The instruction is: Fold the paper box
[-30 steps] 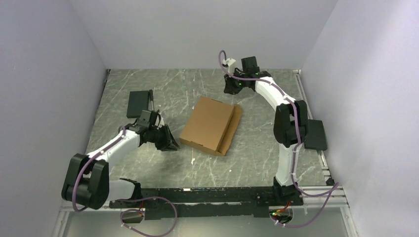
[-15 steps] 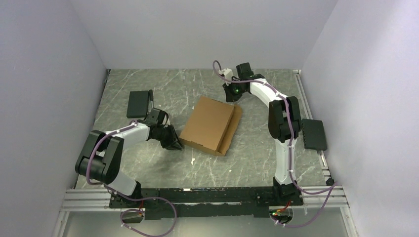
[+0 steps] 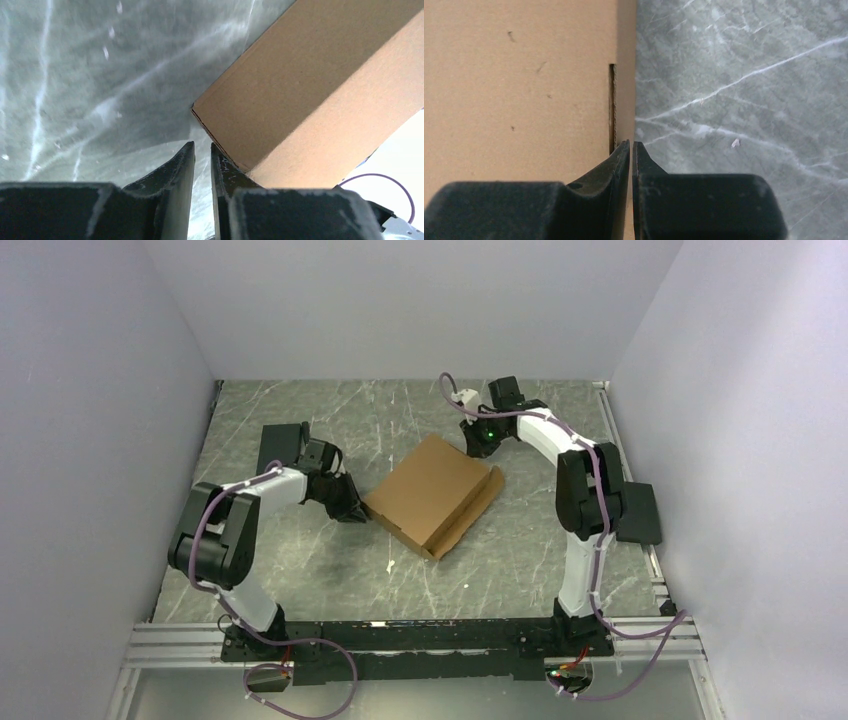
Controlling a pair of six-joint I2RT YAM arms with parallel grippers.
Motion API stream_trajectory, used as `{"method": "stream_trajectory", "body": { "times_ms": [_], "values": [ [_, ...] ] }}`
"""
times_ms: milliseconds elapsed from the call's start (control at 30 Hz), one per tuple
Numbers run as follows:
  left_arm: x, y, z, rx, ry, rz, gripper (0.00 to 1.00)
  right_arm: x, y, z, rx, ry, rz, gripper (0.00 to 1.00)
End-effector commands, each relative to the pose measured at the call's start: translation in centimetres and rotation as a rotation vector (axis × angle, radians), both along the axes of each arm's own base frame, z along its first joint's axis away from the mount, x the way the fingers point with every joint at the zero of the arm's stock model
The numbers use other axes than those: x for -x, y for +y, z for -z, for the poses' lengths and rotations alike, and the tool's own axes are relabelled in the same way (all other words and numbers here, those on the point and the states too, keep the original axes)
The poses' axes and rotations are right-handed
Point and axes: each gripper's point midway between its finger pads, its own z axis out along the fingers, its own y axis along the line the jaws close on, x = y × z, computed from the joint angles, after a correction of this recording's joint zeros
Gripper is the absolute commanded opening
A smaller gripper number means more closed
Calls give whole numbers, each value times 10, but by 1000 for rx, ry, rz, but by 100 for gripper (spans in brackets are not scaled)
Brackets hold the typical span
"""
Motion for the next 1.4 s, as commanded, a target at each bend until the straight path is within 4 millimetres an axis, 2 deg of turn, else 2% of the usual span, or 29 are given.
{"method": "stream_trajectory", "body": {
  "times_ms": [0,267,533,700,833,1133,1200,1267,1367],
  "values": [
    [-39,0,-16,17,-96,1,24,14,3,-26,-64,-20,-17,11],
    [-79,-1,-17,29,-110,10,24,38,-3,-25,-83,10,-3,11],
    [-118,-3,-5,18,-99,36,24,71,-11,-18,-88,47,16,12],
    [-149,-6,-2,29,-116,55,24,90,-12,-18,-113,66,14,13],
    [-168,-11,5,40,-102,79,24,102,-7,-20,-145,83,-8,14],
    [-212,-27,-1,99,-151,125,25,122,5,-16,-169,124,-96,17],
    [-219,-22,-3,83,-160,115,25,126,6,-17,-175,129,-117,18],
    [-227,-9,-8,53,-181,80,25,127,3,-18,-160,115,-134,21],
    [-238,21,-38,17,-255,-1,25,130,-3,-23,-129,91,-162,24]
  ]
}}
